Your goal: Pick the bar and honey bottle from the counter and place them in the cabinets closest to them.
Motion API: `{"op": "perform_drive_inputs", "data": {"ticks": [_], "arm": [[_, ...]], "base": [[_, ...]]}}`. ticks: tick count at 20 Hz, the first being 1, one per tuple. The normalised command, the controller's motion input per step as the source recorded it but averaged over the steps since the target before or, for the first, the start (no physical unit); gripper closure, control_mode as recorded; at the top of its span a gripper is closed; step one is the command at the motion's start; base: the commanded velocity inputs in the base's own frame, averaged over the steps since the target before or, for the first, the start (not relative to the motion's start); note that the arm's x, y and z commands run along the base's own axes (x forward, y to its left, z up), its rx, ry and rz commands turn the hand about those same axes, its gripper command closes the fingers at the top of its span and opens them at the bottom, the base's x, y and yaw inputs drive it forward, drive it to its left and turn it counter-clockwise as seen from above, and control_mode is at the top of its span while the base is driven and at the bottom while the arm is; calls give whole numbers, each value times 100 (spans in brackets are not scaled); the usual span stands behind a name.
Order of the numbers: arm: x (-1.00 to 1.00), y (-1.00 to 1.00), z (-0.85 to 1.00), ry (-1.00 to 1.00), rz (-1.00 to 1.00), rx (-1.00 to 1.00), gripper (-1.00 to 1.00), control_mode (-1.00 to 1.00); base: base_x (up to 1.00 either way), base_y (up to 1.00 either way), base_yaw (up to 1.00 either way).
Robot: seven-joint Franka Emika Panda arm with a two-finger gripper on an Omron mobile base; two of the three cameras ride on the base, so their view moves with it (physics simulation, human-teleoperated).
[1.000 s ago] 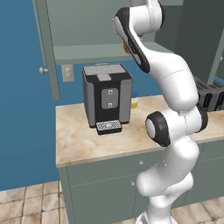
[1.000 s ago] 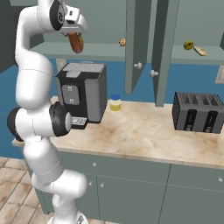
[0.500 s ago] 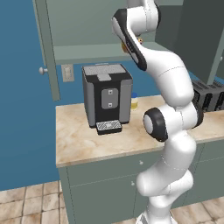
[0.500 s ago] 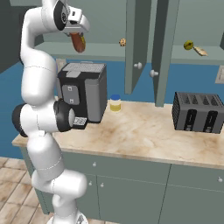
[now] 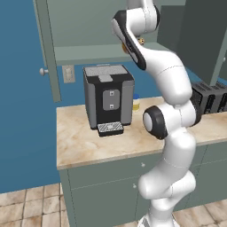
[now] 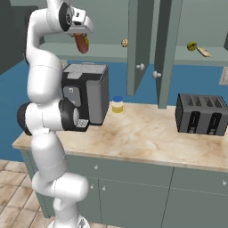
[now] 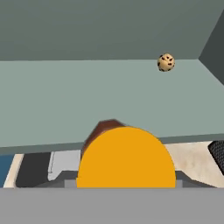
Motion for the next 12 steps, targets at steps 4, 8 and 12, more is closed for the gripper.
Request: {"op": "perform_drive_inputs", "data": {"ticks": [4,8,12], "arm": [[25,0,-5,0,0,-1,100,-100],[29,0,-1,0,0,0,100,-100],[28,0,-4,0,0,0,100,-100]], "base": [[0,0,0],[0,0,0],[0,0,0]]}}
